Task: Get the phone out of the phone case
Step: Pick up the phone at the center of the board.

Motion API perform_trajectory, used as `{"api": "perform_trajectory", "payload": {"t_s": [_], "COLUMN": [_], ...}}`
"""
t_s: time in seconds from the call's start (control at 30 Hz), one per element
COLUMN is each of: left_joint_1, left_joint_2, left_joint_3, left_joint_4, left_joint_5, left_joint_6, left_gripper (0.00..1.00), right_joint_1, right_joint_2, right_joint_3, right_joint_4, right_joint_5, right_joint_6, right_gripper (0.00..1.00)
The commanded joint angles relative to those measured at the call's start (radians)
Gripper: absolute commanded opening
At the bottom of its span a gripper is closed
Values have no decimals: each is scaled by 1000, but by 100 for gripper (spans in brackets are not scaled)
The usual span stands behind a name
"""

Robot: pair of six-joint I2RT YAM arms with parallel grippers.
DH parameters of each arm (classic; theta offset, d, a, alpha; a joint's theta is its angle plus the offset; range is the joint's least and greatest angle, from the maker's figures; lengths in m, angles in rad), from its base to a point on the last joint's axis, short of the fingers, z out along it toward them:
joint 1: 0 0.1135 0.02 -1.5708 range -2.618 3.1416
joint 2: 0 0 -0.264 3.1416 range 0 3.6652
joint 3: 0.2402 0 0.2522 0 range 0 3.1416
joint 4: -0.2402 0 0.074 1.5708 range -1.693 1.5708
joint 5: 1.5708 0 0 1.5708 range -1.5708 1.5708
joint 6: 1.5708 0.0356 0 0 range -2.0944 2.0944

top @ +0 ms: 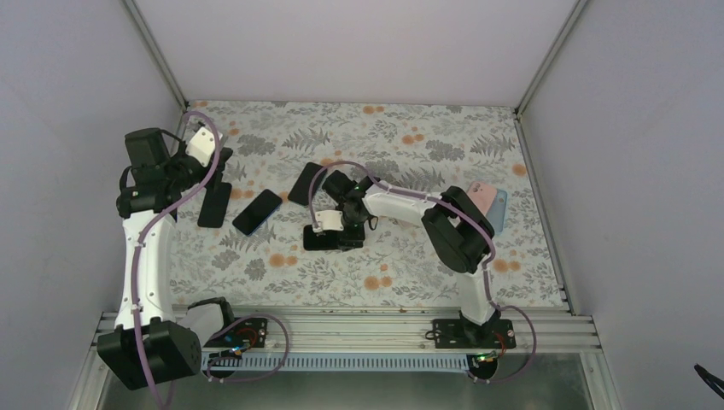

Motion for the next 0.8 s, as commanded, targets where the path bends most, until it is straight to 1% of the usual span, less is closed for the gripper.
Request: {"api": "perform_trajectory", "payload": {"t_s": [0.0, 0.1, 0.13, 0.3, 0.47, 0.5, 0.63, 0.77], "left_joint_1": [-10, -26, -32, -77, -131, -137, -143, -161], "left_joint_2": [13, 31, 40, 129, 206, 226, 342, 462], "left_joint_3": [18, 30, 35, 68, 77, 82, 122, 208], "left_joint_4": [-9, -26, -32, -99, -142, -159, -258, -371], "left_joint_5": [-1, -3, -4, 19, 64, 78, 196, 287], "left_joint_6": [-14, -13, -14, -29, -63, -63, -32, 24], "left_gripper": [2, 2, 2, 2, 3, 4, 17, 29], "right_joint_1": [20, 23, 24, 23, 18, 18, 17, 17], "right_joint_2": [19, 19, 8, -81, -160, -171, -187, -155], "right_joint_3": [-58, -52, -50, -22, 59, 75, 150, 237], "right_joint_4": [60, 65, 65, 83, 91, 93, 102, 105], "right_joint_5": [131, 131, 126, 68, 60, 63, 97, 150], "right_joint_6": [29, 39, 43, 68, 114, 122, 152, 160], "right_gripper": [64, 53, 52, 50, 49, 49, 46, 46]}}
